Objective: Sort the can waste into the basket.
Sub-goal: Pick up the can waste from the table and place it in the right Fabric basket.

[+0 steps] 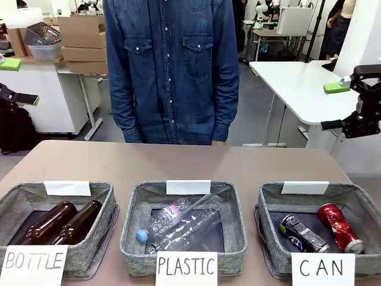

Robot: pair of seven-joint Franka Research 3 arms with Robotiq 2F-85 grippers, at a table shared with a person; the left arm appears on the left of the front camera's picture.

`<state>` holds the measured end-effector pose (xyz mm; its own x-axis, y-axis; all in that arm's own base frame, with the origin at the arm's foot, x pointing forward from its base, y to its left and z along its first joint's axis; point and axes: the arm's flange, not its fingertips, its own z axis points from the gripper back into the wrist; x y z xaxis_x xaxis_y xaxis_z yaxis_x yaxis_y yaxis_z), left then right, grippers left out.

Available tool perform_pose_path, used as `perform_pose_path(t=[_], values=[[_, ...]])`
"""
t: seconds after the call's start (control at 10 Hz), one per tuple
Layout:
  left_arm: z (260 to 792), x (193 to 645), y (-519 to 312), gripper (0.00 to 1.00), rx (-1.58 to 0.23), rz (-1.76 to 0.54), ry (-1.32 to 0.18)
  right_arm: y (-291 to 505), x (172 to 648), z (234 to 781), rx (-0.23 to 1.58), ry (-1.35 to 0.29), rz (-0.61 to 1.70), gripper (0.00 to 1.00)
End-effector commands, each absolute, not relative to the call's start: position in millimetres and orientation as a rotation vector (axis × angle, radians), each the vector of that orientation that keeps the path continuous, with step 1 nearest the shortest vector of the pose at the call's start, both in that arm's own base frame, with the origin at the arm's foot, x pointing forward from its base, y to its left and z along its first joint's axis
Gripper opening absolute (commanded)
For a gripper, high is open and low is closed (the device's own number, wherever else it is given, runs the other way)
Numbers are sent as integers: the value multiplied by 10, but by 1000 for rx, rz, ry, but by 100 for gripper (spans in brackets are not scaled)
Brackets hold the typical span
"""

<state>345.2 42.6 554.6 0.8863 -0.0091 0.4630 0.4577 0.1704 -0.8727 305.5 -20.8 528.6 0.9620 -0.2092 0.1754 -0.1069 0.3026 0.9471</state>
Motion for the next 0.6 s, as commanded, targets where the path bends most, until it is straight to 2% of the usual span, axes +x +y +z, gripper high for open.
perform_pose_path(t=[0.0,0.5], values=[[5586,3445,408,96,-1391,-338,-397,-230,3050,5318,1260,-292,-49,100],[5586,3445,408,96,-1391,-338,-397,-230,3050,5318,1260,-292,-49,100]])
